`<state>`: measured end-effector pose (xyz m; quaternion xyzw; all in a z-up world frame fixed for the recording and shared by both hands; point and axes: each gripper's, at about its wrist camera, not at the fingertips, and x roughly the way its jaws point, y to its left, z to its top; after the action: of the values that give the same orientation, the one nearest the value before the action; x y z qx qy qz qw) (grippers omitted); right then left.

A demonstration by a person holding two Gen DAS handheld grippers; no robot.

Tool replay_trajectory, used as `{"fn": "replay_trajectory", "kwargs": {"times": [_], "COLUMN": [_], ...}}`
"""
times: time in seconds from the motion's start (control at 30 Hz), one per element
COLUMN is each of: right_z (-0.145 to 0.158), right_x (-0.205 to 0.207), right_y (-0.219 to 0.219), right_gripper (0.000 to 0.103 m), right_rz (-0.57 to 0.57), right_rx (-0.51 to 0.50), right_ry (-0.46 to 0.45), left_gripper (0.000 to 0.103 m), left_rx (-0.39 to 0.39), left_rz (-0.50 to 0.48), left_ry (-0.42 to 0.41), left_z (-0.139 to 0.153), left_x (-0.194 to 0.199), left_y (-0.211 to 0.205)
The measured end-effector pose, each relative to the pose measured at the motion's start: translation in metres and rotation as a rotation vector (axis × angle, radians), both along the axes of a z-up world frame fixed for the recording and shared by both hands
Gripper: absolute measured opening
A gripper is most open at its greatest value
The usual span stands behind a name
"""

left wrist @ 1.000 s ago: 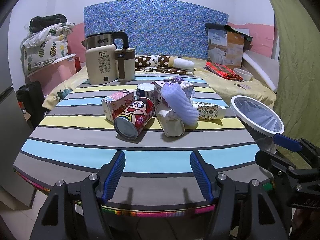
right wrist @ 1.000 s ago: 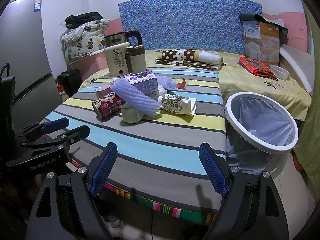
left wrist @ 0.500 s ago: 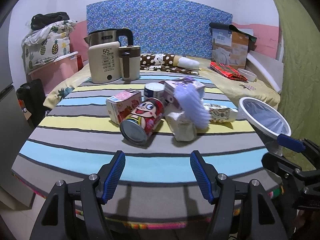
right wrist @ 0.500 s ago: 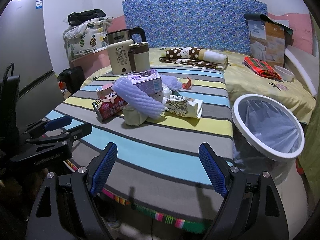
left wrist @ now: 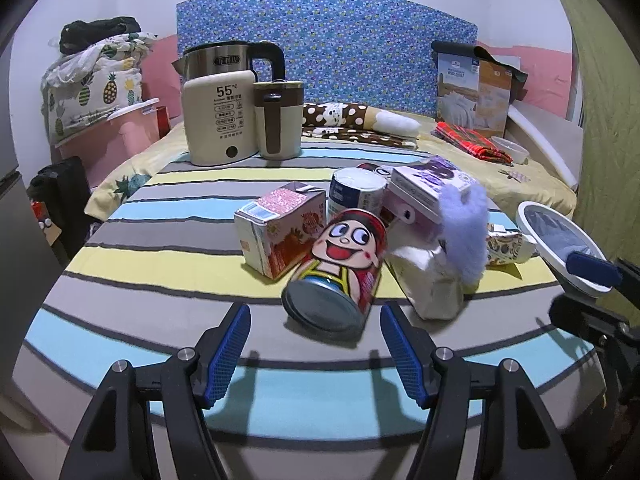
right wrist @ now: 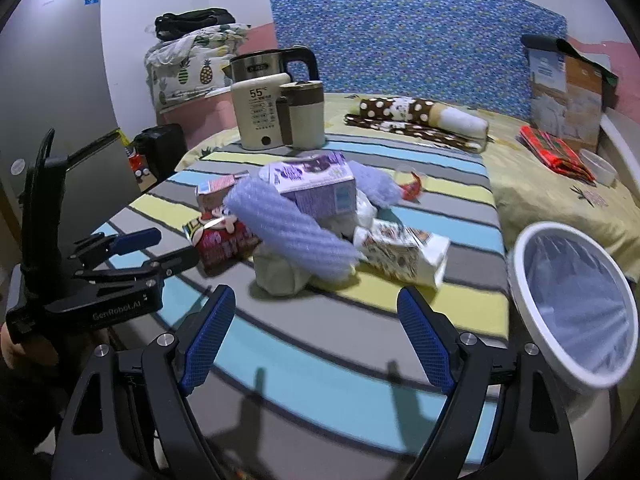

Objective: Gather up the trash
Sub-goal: 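Grasp the cartoon-face can with the left tool while the right tool grasps the purple foam sleeve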

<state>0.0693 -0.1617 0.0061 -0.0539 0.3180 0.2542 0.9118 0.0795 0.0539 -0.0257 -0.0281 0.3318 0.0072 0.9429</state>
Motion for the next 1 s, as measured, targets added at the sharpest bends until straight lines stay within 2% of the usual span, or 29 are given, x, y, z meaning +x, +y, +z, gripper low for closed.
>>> {"fn": "replay_trajectory", "kwargs": {"times": [0.1, 0.33, 0.43, 0.57, 0.6, 0.67, 0.73, 1.0], "right_z": [-0.002, -0.006, -0.009, -0.011, -0.011, -0.01, -0.008, 0.004], "right_x": [0.009, 0.03, 0.038, 0.038, 0.039, 0.037, 0.035, 0.027], "right_y": [0.01, 0.027, 0.033, 0.034, 0.034, 0.032, 0.029, 0.017], "right_gripper": [0.084, 0.079, 0.066, 0.054, 0.048, 0.043, 0.036, 0.032], "right_rz": [0.026, 0.067, 0.083, 0.1, 0.101, 0.097, 0.089, 0.061], "right_rx": [-0.01, -0.039, -0.05, -0.051, -0.049, -0.036, -0.021, 0.039], "right_ry": [0.0, 0.005, 0.021, 0.033, 0.036, 0.04, 0.042, 0.038], "left_gripper": [0.071, 0.073, 0.073, 0.073, 0.072, 0.066, 0.056, 0.056], "left_rx": [-0.009, -0.029, -0.014, -0.019, -0.017, -0.025, -0.032, -0.044], "left_rz": [-0.017, -0.053, -0.056, -0.065, -0.071, -0.085, -0.098, -0.098], "left_ry": [0.003, 0.031, 0.043, 0.046, 0.042, 0.04, 0.039, 0.019], "left_z": [-0.003, -0.011, -0.014, -0.016, -0.016, -0.016, -0.015, -0.009], "left_x": [0.007, 0.027, 0.035, 0.041, 0.042, 0.043, 0.043, 0.033], "left_y": [0.005, 0.01, 0.01, 0.01, 0.009, 0.008, 0.007, 0.001]}}
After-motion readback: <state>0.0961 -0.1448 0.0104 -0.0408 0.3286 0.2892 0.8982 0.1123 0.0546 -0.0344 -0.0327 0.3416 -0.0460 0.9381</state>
